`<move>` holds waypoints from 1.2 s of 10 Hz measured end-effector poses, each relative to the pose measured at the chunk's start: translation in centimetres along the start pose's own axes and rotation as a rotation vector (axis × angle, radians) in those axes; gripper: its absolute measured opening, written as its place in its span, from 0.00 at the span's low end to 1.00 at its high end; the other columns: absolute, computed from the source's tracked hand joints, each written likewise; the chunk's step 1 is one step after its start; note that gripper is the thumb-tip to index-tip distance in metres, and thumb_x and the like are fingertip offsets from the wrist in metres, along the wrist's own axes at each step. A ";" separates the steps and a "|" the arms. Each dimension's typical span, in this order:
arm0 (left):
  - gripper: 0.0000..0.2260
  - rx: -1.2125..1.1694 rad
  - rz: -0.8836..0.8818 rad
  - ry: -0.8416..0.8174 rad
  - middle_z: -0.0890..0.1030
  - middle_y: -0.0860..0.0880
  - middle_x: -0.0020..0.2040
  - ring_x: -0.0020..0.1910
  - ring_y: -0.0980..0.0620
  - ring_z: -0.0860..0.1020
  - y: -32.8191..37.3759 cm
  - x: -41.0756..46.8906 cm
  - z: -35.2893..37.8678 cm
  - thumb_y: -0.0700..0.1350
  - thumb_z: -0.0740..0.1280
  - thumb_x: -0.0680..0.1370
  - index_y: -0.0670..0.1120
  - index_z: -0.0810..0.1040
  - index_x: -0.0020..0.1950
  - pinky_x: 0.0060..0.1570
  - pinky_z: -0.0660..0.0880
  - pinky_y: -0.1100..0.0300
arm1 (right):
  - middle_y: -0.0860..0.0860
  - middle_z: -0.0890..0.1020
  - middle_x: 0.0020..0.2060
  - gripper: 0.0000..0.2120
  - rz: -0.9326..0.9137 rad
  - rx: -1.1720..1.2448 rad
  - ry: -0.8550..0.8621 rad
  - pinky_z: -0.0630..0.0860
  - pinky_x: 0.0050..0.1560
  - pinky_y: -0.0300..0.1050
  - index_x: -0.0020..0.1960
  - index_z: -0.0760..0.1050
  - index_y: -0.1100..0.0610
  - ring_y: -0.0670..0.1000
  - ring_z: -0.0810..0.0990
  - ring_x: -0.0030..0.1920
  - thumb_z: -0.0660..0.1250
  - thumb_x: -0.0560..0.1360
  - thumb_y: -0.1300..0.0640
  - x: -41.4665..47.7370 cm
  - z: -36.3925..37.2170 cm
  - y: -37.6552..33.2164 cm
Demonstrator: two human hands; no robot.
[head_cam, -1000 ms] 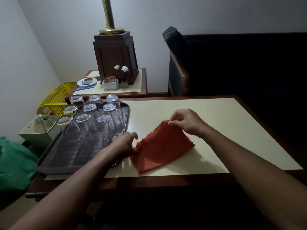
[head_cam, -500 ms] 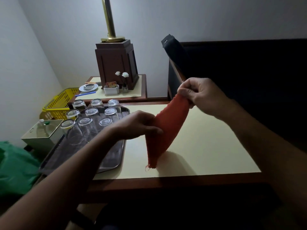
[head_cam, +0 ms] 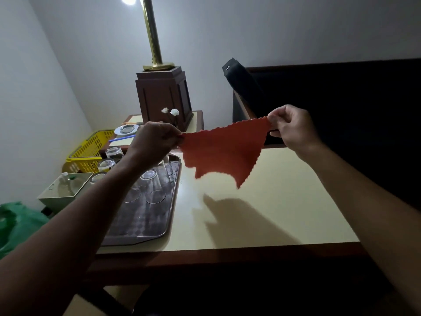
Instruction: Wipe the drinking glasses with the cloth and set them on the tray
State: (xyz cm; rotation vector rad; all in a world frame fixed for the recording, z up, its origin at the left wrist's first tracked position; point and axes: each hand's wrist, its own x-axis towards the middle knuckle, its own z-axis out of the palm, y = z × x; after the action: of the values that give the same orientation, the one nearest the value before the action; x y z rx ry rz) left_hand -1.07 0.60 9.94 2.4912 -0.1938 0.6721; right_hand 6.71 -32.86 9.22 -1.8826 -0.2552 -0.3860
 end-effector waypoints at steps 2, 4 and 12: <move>0.05 0.008 -0.086 -0.226 0.86 0.56 0.42 0.41 0.59 0.83 -2.2 -5.6 2.2 0.50 0.73 0.79 0.51 0.87 0.49 0.44 0.78 0.60 | 0.48 0.88 0.45 0.05 0.050 -0.049 -0.275 0.83 0.52 0.46 0.50 0.81 0.52 0.44 0.87 0.46 0.69 0.84 0.57 -5.9 -1.3 1.7; 0.05 -0.052 -0.199 -0.600 0.87 0.57 0.43 0.43 0.61 0.84 -3.2 -13.2 4.2 0.51 0.73 0.79 0.52 0.88 0.50 0.50 0.81 0.58 | 0.48 0.89 0.44 0.03 0.235 -0.326 -0.766 0.85 0.55 0.52 0.51 0.84 0.54 0.47 0.88 0.47 0.71 0.82 0.58 -12.7 -2.3 7.4; 0.31 0.372 0.000 -0.587 0.73 0.55 0.73 0.72 0.50 0.71 -4.5 -14.8 15.9 0.64 0.42 0.76 0.59 0.74 0.71 0.65 0.64 0.45 | 0.48 0.65 0.83 0.22 -0.071 -0.694 -0.687 0.55 0.83 0.52 0.80 0.69 0.44 0.51 0.60 0.83 0.61 0.87 0.50 -15.4 7.1 16.4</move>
State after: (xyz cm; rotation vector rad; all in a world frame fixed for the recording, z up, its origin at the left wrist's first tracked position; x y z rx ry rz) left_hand -5.91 -4.34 -11.16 2.9907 -0.3040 -0.0556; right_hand -0.62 -31.47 -13.19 -2.6560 -0.7160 0.1791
